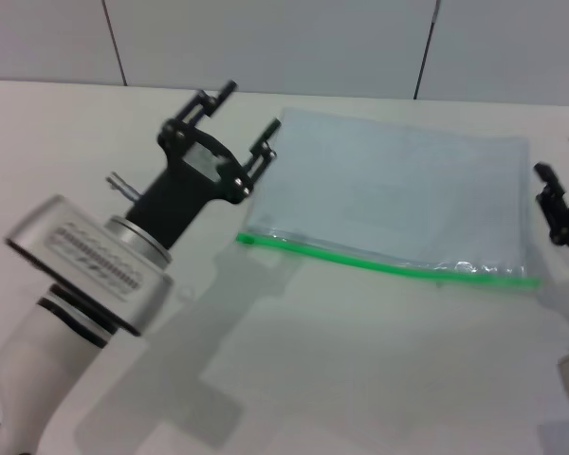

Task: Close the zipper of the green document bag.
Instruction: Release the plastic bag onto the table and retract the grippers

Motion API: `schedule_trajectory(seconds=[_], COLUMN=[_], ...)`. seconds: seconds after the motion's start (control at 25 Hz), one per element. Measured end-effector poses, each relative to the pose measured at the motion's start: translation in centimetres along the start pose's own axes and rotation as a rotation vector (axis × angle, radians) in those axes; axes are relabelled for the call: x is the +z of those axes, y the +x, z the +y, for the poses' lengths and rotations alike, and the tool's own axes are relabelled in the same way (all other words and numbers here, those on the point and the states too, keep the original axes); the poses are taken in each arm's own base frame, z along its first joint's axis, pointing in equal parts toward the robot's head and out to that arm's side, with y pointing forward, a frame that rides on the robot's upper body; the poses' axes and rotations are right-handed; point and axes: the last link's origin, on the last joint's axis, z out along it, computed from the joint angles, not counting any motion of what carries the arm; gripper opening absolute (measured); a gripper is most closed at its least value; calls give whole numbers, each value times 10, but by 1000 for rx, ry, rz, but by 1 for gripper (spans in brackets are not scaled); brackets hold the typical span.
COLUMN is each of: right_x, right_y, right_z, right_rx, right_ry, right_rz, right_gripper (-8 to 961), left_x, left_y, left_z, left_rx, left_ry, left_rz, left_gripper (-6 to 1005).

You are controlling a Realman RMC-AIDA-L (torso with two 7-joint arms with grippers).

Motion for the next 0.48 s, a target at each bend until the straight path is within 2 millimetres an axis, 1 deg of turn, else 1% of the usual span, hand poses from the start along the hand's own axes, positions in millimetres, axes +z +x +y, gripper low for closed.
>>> schedule_trajectory(seconds=[0.04, 0.24, 0.48], right_x=[0, 0, -2], right_y=[-1, -7, -21], right_z=[-3, -10, -17], right_rx=[52, 277, 505], right_ry=[23, 83, 112], right_rz=[0, -37, -148], right_gripper=[480, 482, 484], left_x=[-1, -7, -11], left_y=[1, 5, 8], left_z=[-4, -19, -27], left_rx=[-40, -176, -289], left_ry=[15, 54, 76], left_rz=[16, 79, 129], left_gripper=[589, 599, 599])
